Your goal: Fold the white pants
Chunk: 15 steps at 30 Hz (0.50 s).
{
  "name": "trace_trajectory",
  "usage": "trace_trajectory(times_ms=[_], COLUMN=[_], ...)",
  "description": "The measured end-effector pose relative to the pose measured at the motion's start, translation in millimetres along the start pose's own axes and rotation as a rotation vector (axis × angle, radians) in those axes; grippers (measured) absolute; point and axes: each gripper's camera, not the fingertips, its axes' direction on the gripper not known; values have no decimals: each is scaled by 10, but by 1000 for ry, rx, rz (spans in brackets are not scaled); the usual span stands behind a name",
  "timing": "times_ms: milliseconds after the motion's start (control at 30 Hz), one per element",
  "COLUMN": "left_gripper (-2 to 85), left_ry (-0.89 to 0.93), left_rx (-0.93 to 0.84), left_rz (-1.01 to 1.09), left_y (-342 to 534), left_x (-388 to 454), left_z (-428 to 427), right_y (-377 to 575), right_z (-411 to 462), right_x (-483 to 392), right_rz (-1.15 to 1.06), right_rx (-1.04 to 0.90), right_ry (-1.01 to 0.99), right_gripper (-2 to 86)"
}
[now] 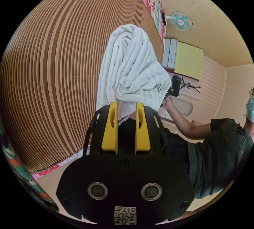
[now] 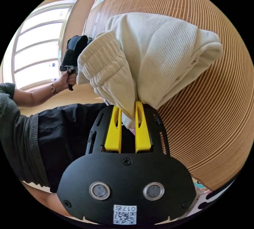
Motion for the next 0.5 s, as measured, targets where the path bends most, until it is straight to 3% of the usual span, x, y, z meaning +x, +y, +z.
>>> trace_trajectory(times_ms=[167,267,367,433,500], left_gripper=[134,136,135,135,136], left_ry=[-7,18,16,4,-36], left_rx=[89,103,119,120,105], left_rz=[8,69,58,41,23], left_y=[122,-59,-144,-90,-5], left_x=[320,572,635,615,579], left_z=[7,67,76,68,93], right_y=[105,58,67,0,-66], right_z=[15,-98,-201,-16,461], right_x=[-113,-31,-100,-126,-32], right_rz=[-5,-14,-93,-115,-80], right_rx=[121,177,271,170,-56], right_ry=[100,-50,-125,-111,-81], right_gripper=[126,174,169,158,144])
